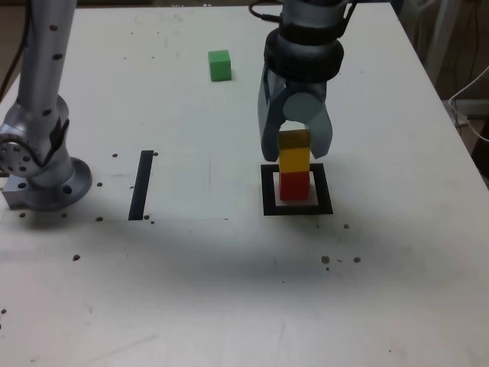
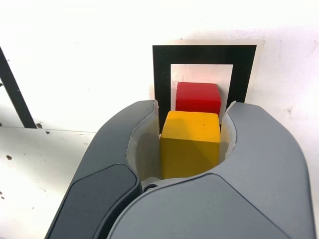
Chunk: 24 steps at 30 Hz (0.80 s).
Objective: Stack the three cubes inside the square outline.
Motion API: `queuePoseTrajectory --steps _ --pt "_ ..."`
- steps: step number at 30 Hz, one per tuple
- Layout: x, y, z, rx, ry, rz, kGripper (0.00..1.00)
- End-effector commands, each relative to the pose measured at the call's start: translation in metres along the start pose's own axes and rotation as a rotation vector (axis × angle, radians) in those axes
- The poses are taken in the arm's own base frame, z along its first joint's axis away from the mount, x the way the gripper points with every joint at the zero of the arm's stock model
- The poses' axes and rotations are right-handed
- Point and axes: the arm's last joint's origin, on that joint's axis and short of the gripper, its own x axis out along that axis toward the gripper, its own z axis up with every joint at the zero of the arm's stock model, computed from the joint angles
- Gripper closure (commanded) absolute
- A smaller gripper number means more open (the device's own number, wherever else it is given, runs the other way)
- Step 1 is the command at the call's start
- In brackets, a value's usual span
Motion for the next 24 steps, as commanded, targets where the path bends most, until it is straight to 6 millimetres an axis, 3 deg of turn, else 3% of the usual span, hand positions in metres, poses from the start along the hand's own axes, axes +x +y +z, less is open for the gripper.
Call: queuePoseTrajectory --steps 1,24 --pt "0.0032 -0.002 0.0011 0.004 0.004 0.004 0.7" --pt "0.0046 -0.0019 -0.0025 0.009 -0.019 0.027 0.47"
